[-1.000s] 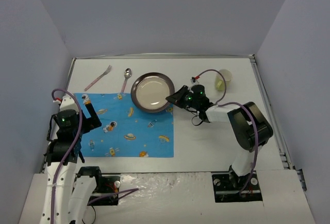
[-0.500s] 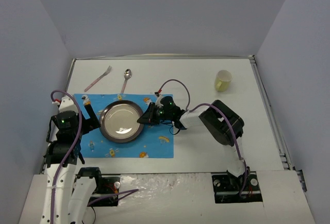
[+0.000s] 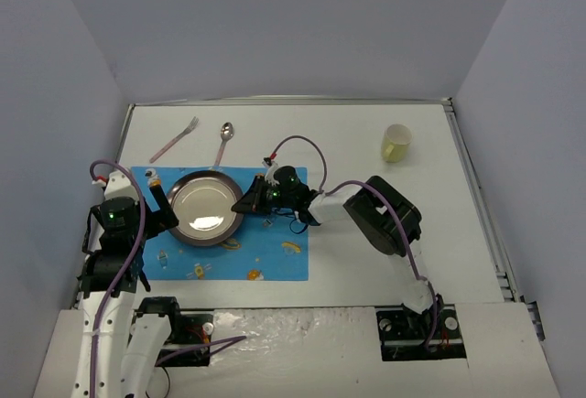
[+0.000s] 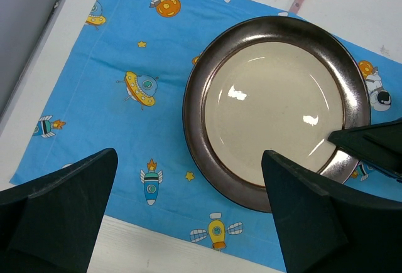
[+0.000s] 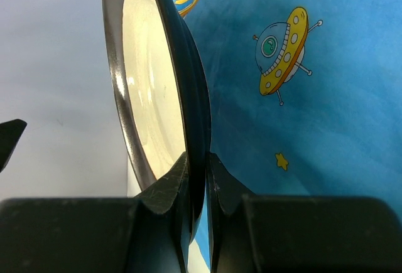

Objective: Set the dinner table for one person

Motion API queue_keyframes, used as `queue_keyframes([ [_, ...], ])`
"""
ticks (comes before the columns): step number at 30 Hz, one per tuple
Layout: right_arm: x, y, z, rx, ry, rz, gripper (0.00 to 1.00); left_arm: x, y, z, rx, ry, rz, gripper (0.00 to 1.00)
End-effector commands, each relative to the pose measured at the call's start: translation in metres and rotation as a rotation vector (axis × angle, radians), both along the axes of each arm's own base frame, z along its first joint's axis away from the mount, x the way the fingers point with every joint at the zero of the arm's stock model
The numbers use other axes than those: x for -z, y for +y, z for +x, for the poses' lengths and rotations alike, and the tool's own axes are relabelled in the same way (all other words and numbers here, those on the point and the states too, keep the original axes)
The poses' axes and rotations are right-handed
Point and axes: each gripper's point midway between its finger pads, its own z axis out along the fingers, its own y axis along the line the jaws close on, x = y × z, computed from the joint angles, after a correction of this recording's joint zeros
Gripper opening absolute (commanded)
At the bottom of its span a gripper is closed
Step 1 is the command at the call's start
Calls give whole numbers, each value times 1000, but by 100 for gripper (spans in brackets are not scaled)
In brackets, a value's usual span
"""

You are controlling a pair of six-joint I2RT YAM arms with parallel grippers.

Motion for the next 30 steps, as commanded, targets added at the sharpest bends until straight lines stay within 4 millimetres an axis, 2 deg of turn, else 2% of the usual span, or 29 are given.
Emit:
queue_keyframes([
  [1, -95, 33, 4, -53, -144, 278, 0, -26, 1, 9, 3, -81, 19, 97],
  [6, -91, 40, 0, -64, -133, 267, 0, -27, 2, 8, 3, -83, 20, 97],
  [18, -76, 42, -2, -54, -113, 249, 0, -28, 1, 8, 5, -89, 19, 97],
  [30, -46, 36, 0, -33, -108, 177, 0, -28, 1, 7, 7, -90, 21, 97],
])
